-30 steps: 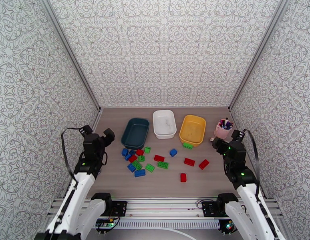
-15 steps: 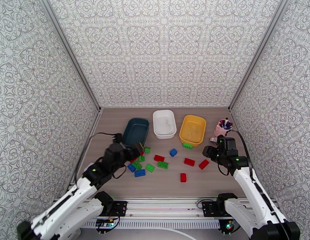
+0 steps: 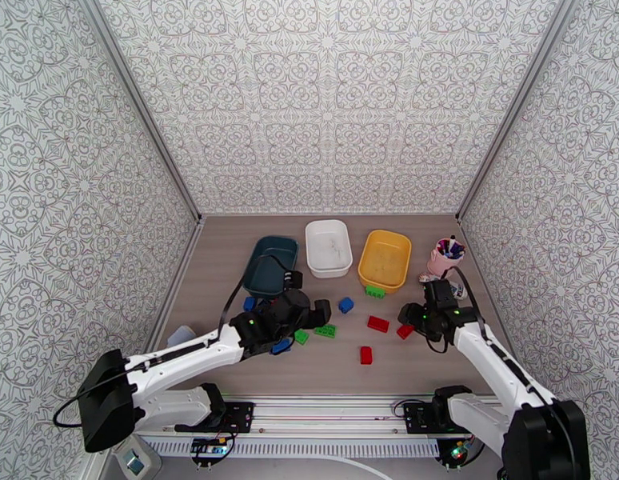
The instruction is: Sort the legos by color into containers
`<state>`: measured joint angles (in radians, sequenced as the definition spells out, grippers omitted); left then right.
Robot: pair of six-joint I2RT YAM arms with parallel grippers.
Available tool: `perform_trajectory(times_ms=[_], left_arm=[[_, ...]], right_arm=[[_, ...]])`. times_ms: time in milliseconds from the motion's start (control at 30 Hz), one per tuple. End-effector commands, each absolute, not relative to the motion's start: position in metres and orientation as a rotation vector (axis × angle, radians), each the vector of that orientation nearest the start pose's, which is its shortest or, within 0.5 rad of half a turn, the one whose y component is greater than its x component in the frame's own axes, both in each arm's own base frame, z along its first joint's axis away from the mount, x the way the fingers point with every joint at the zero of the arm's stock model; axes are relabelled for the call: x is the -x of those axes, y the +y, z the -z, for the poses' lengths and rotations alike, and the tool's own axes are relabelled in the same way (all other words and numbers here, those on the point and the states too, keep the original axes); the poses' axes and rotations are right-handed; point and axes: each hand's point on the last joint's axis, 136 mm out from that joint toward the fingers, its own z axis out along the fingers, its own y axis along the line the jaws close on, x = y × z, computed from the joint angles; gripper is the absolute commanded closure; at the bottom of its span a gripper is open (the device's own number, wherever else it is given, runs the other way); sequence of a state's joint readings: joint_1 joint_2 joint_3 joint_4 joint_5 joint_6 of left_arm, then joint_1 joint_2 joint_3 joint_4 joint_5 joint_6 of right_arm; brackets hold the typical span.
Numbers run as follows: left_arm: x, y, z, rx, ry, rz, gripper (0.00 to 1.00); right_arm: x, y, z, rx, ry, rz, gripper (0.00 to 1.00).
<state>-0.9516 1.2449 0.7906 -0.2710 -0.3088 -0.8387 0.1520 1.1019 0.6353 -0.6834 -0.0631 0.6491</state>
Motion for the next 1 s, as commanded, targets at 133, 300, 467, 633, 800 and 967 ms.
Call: perform_trajectory(times_ms=[133,300,467,633,800,967], left_arm=[[-0.257,-0.27,-0.165,0.073,2.272,0.637,0.01],[-0.256,-0.264,-0.166,0.083,2.255,0.628,0.01],[-0.256,-0.261,-0.165,0.085,2.252,0.622,0.01],[-0.256,-0.259,-0.161,0.094,2.261,0.622,0.01],[-0.258,-0.26,-0.16,0.095,2.27,0.632,0.01],[-0.264,-0.264,-0.157,0.075,2.311,0.653,0.01]], right_arm=[[-0.25,0.046,-0.052,-0.706,2.69,-0.231,0.35],[-0.252,0.048,-0.043,-0.703,2.713,-0.179,0.35],[-0.256,0.052,-0.034,-0.696,2.735,-0.159,0.34],[-0.262,0.057,-0.025,-0.685,2.745,-0.149,0.36],[-0.266,0.062,-0.017,-0.683,2.756,-0.153,0.43],[-0.268,0.065,-0.023,-0.662,2.748,-0.181,0.62]])
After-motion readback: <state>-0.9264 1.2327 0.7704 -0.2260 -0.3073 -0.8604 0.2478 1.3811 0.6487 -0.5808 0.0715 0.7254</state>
